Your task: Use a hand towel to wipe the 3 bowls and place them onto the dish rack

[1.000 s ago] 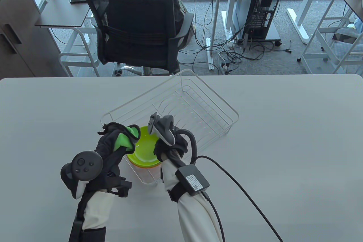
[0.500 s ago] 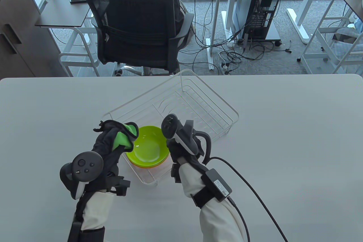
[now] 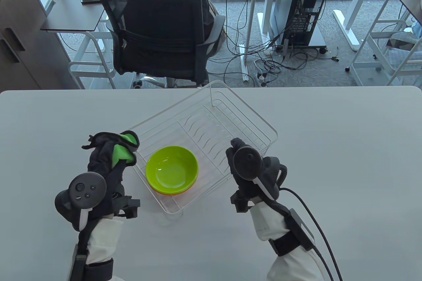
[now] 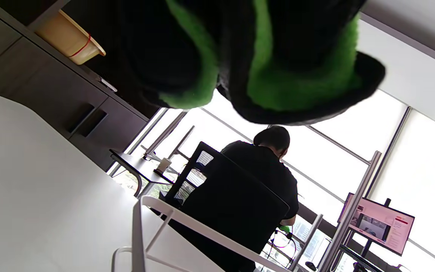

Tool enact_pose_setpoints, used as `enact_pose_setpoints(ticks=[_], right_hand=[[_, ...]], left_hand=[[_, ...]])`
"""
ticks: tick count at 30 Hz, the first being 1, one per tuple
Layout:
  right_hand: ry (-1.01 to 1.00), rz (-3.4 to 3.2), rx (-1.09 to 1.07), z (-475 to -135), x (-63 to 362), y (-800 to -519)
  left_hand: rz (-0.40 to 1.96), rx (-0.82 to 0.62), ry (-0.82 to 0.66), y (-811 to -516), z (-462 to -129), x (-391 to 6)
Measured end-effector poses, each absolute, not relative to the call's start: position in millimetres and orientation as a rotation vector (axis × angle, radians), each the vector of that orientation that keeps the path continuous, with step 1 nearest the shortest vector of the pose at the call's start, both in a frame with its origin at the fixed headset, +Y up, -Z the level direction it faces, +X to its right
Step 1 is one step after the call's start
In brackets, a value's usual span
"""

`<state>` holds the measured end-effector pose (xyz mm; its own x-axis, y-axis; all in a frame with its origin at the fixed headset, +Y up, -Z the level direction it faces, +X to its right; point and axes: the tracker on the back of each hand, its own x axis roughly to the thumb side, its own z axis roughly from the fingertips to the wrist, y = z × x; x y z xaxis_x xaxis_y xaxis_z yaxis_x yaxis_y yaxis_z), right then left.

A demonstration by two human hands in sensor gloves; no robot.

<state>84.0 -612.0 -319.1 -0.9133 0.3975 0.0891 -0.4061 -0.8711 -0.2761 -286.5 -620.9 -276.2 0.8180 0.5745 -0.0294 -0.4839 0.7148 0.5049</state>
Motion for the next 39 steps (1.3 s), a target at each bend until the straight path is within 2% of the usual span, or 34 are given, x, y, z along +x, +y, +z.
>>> enact_pose_setpoints(ticks=[7,15,23,25,31,39], right_hand=[[-0.467,2.708,-0.013,-310.7,111.0,-616.3],[-0.435,2.682,-0.102,-312.8,129.8,-625.0],[-0.378,2.704,-0.165,-319.4,139.3,-638.0],[-0.362,2.708,-0.175,-321.1,141.5,-640.1],[-0.35,2.683,-0.212,-322.7,150.8,-641.0],[-0.333,2.669,-0.232,-322.5,154.7,-642.3]], left_hand=[[0.55,0.424,0.332,-651.7,-282.1,-319.8],[0.461,0.294,0.488,-691.8,-279.5,-351.5],[0.456,0.099,0.638,-732.3,-276.5,-374.7],[0.489,0.079,0.643,-732.7,-276.4,-376.0],[0.539,0.152,0.588,-713.5,-277.2,-370.1],[0.393,0.29,0.429,-670.7,-276.2,-340.3]])
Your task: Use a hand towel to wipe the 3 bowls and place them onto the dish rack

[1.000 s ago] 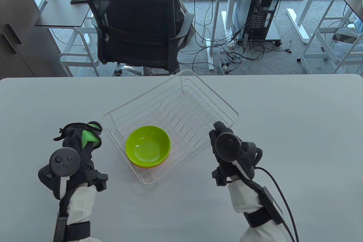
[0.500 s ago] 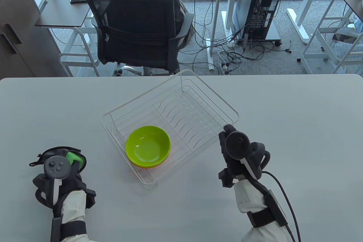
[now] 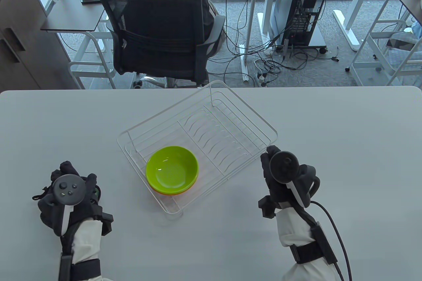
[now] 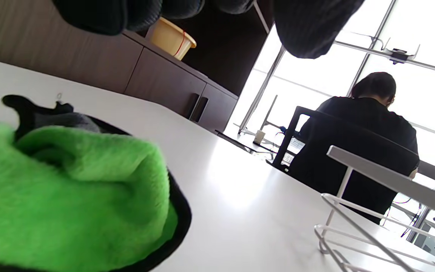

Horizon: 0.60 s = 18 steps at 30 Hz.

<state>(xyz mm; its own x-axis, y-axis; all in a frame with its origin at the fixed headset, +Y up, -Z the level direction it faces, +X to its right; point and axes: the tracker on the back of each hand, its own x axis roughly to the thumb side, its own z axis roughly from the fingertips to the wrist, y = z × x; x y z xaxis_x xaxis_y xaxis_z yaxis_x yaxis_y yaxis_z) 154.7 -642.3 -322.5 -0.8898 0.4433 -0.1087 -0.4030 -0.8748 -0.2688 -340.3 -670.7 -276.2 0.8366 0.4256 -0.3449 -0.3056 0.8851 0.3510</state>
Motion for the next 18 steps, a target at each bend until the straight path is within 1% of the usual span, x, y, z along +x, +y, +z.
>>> enact_pose_setpoints(ticks=[4,8,14,18], right_hand=[[-0.344,2.671,-0.222,-321.5,153.8,-642.6],[-0.391,2.72,-0.21,-317.3,151.3,-642.6],[-0.529,2.848,-0.156,-310.9,146.7,-645.4],[-0.56,2.936,-0.11,-309.2,144.2,-651.6]], left_hand=[[0.386,0.37,0.314,-654.0,-274.1,-319.6],[0.372,0.385,0.169,-648.0,-275.1,-294.5],[0.216,0.291,-0.024,-656.5,-280.8,-258.7],[0.149,0.231,-0.094,-662.3,-282.6,-245.5]])
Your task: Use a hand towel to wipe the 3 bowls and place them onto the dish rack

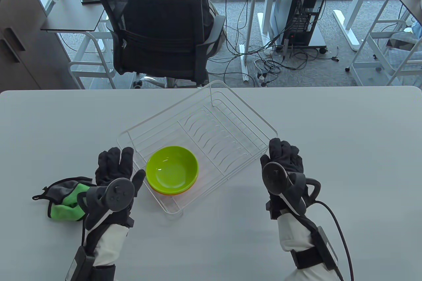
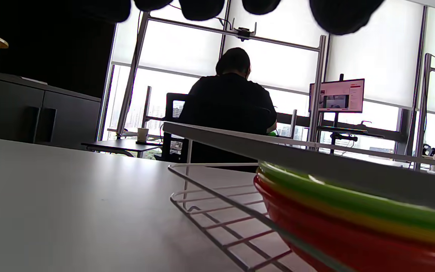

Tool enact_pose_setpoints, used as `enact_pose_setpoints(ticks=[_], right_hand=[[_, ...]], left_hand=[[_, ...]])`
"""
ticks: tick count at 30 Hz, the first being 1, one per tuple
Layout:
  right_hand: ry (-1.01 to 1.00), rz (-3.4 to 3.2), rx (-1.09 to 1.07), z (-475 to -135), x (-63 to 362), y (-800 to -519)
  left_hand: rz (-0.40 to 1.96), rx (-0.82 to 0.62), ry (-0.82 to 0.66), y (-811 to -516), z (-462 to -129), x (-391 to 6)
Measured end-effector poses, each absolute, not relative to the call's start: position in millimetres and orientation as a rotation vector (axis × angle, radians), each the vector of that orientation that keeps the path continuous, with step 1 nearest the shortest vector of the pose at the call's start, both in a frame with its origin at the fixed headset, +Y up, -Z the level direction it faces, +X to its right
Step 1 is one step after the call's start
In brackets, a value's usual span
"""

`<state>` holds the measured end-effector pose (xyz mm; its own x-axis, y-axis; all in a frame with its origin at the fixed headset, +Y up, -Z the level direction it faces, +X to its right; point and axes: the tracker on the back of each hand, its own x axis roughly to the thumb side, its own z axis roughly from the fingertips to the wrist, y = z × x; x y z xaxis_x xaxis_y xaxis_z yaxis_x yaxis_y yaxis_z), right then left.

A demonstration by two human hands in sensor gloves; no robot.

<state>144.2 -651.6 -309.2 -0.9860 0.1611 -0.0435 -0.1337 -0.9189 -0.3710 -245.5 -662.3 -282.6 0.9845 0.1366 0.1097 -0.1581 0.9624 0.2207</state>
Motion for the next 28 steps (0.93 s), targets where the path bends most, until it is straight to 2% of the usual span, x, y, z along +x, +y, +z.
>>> enact_pose_setpoints(ticks=[7,16,28], right_hand=[[-0.556,3.03,-0.017,-308.7,139.8,-661.7],[-0.466,3.197,0.228,-310.5,126.5,-680.7],[-0.45,3.257,0.235,-310.1,123.0,-686.6]], left_hand=[[0.072,0.149,-0.139,-670.1,-284.2,-239.9],[0.065,0.102,-0.135,-676.5,-289.0,-243.5],[0.042,0.089,-0.133,-675.1,-288.0,-242.7]])
